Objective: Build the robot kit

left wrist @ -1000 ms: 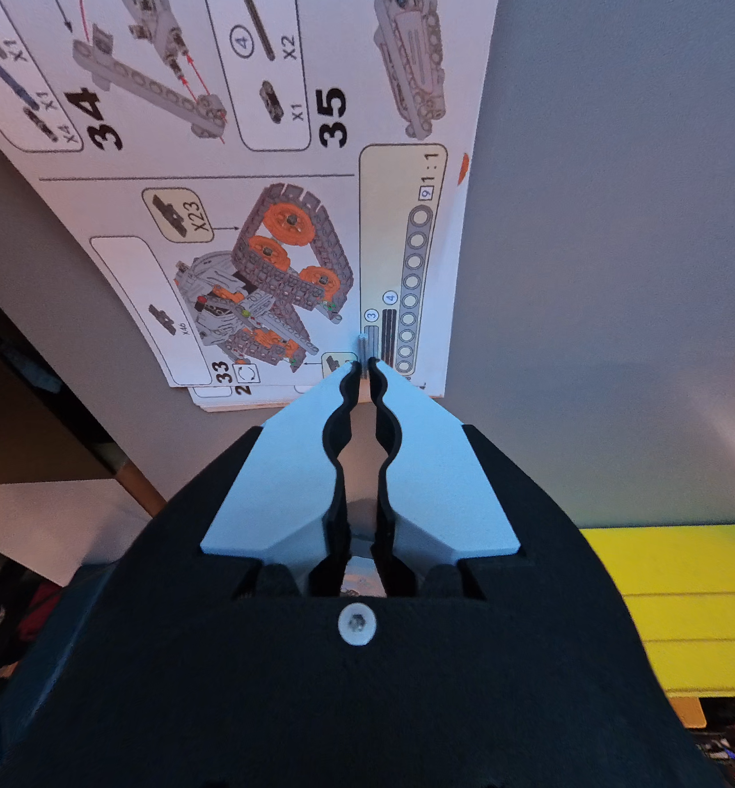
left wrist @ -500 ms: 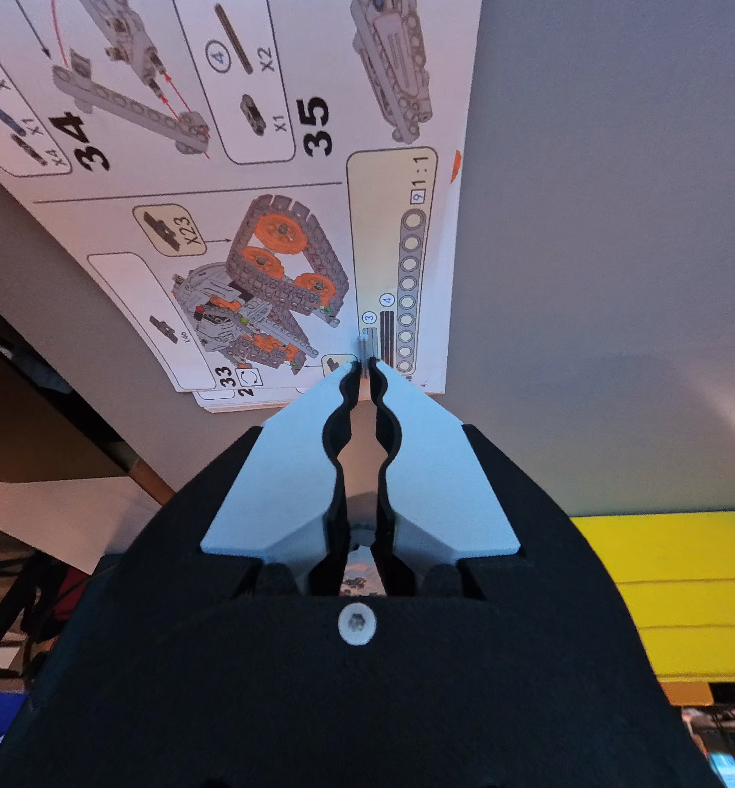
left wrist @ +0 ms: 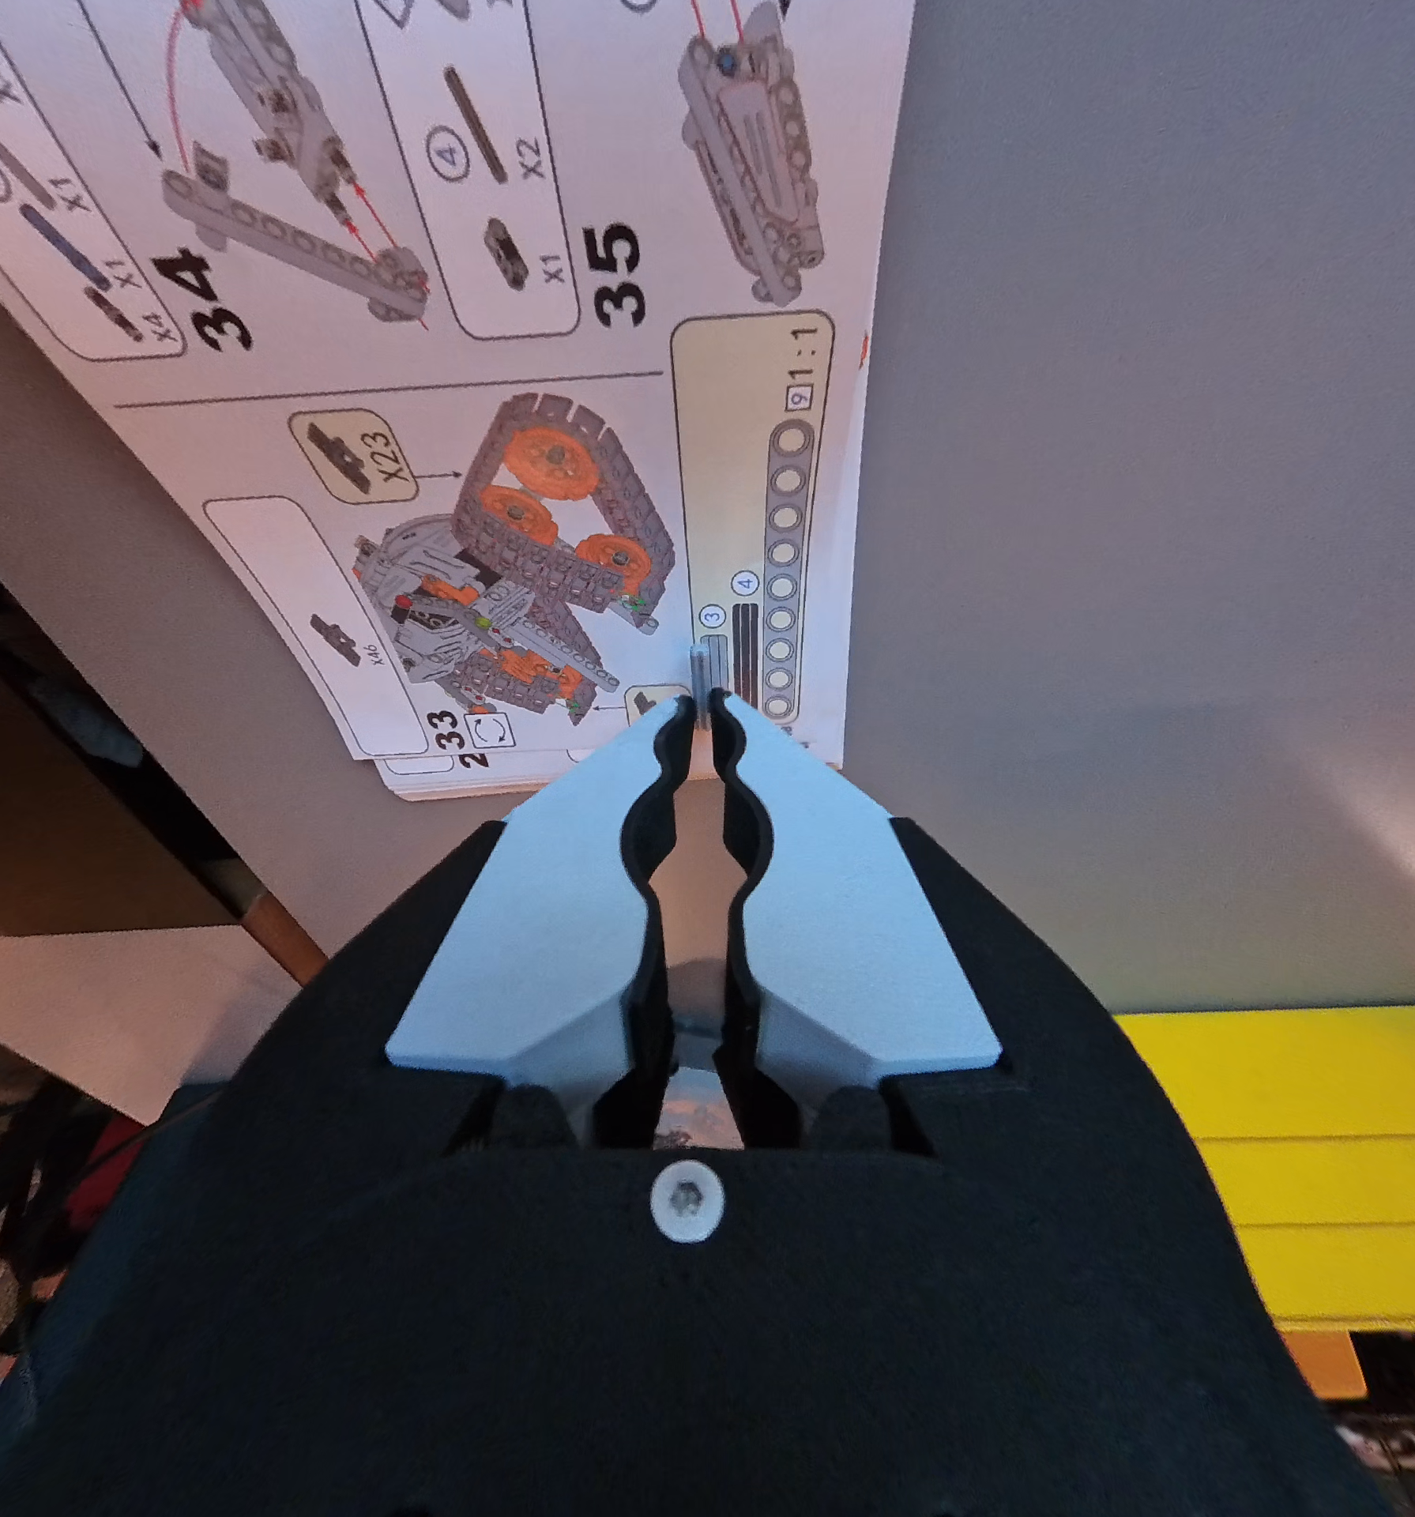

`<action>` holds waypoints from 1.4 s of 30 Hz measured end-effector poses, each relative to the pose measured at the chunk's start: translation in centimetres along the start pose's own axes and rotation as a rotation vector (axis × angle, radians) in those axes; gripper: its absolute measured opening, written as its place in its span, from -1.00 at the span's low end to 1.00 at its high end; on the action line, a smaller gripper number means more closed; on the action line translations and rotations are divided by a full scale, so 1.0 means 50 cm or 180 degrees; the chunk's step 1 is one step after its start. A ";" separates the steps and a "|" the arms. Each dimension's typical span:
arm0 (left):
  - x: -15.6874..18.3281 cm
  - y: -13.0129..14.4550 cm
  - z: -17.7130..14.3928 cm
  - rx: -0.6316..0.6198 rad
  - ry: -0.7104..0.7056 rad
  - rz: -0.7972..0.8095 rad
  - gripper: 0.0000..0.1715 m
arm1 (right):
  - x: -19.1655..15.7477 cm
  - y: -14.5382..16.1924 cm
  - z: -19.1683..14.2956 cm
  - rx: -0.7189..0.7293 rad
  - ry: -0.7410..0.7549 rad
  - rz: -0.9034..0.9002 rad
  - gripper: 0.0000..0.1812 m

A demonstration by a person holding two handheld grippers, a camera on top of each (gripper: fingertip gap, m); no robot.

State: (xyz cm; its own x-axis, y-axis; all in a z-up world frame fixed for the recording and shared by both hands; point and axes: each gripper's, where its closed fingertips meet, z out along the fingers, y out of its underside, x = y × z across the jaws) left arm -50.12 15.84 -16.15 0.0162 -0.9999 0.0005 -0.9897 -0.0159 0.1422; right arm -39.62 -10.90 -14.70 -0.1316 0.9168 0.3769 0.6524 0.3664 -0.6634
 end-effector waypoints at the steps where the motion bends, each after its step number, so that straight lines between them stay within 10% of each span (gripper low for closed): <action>1: 0.002 -0.004 -0.002 0.0037 0.0017 -0.0001 -0.98 | 0.000 0.000 0.000 0.0000 0.0001 -0.0004 -0.83; 28: 0.005 0.006 0.008 -0.0153 0.0026 0.0046 -0.97 | -0.008 0.008 -0.002 -0.0048 -0.0077 -0.0034 -0.83; 31: 0.008 0.004 0.005 -0.0123 0.0074 -0.0028 -0.71 | -0.008 0.009 -0.003 -0.0049 -0.0076 -0.0032 -0.83; 42: -0.035 0.017 -0.172 0.0844 -0.0158 -0.0513 -0.77 | -0.013 0.007 -0.003 -0.0071 -0.0090 -0.0066 -0.83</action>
State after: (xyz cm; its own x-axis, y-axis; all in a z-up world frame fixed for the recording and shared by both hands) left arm -49.76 17.62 -7.52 0.1753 -0.9832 -0.0503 -0.9777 -0.1678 -0.1265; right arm -39.18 -11.40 -15.10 -0.1660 0.9133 0.3718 0.6658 0.3820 -0.6410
